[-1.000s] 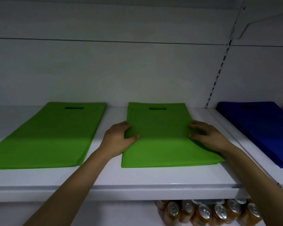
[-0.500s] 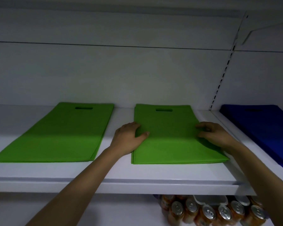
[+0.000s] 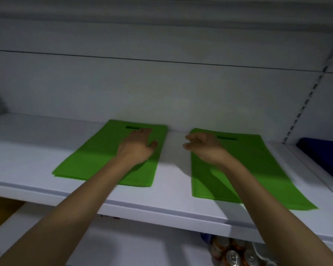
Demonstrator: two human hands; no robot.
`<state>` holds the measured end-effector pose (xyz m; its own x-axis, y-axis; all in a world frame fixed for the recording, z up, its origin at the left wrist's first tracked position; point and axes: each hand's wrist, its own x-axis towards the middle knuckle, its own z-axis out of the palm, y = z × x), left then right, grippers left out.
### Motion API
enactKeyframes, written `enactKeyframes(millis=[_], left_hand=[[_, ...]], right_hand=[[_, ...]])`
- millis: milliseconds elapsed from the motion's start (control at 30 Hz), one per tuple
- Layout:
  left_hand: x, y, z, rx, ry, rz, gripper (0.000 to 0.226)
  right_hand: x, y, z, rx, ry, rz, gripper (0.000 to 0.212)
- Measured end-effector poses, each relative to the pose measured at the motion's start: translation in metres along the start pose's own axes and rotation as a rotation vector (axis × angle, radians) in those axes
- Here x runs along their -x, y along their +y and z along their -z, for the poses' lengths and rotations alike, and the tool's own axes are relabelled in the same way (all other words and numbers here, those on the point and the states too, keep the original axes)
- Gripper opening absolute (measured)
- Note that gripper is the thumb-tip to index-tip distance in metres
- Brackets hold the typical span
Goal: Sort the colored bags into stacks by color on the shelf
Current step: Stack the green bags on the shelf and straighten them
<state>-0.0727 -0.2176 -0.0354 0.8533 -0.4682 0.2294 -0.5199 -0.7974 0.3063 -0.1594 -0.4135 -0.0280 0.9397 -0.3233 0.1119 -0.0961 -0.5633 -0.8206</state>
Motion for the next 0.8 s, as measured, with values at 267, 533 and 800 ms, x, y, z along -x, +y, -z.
enactKeyframes(millis=[267, 533, 800], left_hand=[[0.050, -0.123, 0.024, -0.159, -0.025, 0.185, 0.097], [0.047, -0.140, 0.016, -0.170, -0.066, 0.169, 0.075], [0.041, -0.137, 0.019, -0.333, -0.019, 0.111, 0.064]], right_hand=[[0.006, -0.019, -0.098, -0.023, 0.111, -0.051, 0.044], [0.016, -0.025, -0.132, 0.372, 0.154, -0.032, 0.073], [0.017, -0.023, -0.135, 0.192, 0.271, 0.022, 0.068]])
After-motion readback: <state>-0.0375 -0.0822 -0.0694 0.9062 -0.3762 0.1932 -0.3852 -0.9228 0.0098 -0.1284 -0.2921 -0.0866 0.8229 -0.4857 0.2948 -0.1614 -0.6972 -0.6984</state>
